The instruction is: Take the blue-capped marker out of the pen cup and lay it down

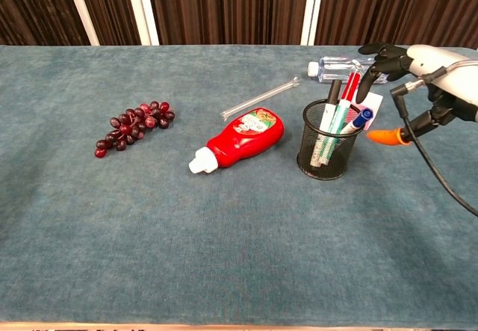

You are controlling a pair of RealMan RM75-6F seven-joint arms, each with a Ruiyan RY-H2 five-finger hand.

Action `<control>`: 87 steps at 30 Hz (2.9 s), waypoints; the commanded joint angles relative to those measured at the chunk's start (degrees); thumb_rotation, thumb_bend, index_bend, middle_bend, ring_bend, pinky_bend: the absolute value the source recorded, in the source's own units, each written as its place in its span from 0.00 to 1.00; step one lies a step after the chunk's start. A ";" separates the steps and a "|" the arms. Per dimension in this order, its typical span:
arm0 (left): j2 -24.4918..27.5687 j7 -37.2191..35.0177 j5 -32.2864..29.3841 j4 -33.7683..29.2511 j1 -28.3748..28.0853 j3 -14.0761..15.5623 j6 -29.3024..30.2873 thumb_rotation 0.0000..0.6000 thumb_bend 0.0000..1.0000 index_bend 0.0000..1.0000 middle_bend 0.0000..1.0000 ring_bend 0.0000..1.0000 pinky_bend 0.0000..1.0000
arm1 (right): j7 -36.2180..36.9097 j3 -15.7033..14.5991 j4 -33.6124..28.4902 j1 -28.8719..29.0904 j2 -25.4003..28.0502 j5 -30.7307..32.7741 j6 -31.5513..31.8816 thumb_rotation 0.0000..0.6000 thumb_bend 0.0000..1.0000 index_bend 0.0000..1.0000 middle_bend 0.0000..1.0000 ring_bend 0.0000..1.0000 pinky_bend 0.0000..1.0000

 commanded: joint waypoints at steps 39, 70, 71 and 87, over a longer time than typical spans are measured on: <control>-0.06 0.82 -0.36 0.07 -0.09 -0.17 0.06 1.00 0.71 0.11 0.00 0.00 0.08 | -0.49 -0.09 2.74 1.46 -1.52 2.74 -1.14 1.00 0.45 0.56 0.00 0.08 0.17; 0.09 0.69 -0.09 -0.37 -0.03 0.02 0.09 1.00 0.71 0.11 0.00 0.00 0.08 | -8.35 8.41 -17.64 6.26 17.95 8.08 -4.74 1.00 0.46 0.61 0.00 0.08 0.17; 0.07 0.70 -0.03 -0.36 -0.02 0.04 0.14 1.00 0.71 0.11 0.00 0.00 0.08 | -8.36 8.81 -18.05 6.46 18.62 8.73 -4.97 1.00 0.46 0.61 0.00 0.08 0.17; 0.07 0.70 -0.19 -0.41 0.04 -0.04 0.22 1.00 0.71 0.11 0.00 0.00 0.08 | -3.14 7.09 -13.53 5.54 22.37 13.45 -6.85 1.00 0.46 0.61 0.00 0.08 0.17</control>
